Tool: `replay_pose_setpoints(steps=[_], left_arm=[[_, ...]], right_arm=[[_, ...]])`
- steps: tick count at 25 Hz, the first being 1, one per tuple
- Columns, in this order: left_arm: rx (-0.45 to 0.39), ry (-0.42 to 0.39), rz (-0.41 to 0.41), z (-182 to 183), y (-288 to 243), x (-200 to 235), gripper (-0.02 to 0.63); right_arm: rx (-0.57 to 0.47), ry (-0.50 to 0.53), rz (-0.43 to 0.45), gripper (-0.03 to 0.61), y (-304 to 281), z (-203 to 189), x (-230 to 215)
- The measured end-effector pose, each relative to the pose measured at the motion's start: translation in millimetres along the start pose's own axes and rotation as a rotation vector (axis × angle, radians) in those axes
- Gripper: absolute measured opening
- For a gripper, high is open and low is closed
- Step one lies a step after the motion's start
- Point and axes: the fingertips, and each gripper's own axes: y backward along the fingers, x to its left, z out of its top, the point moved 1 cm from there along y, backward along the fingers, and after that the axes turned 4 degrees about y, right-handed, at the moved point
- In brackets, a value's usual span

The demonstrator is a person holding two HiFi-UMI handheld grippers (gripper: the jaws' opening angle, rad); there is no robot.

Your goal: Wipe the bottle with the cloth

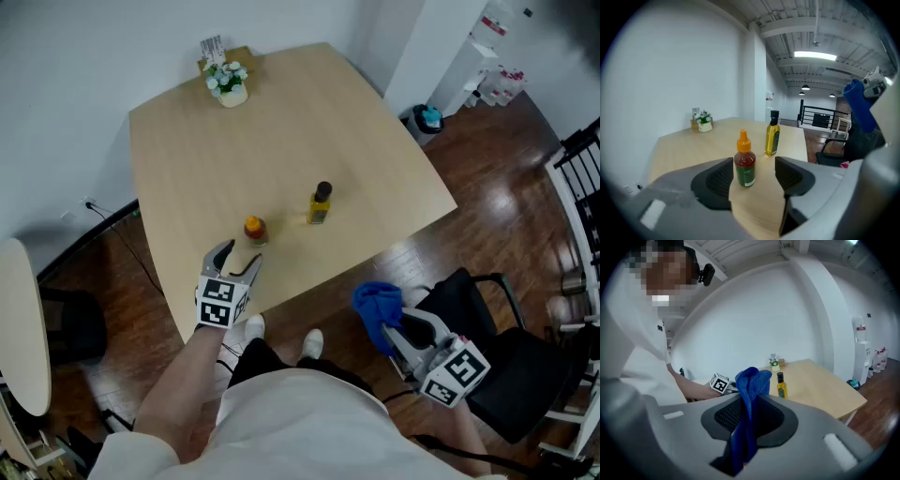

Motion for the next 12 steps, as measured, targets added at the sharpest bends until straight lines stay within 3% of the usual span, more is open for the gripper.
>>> replay_pose_setpoints(steps=[8,12], left_arm=[[0.040,-0.018,-0.034,-17,-73,30,0.347],[0.032,-0.054,-0.051,-22,-93,34,0.302]], right_arm=[[0.021,-0.049,-0.117,0.086,-6,6,3],[0.052,-0.064,-0.159,0.086,-7,3,15]])
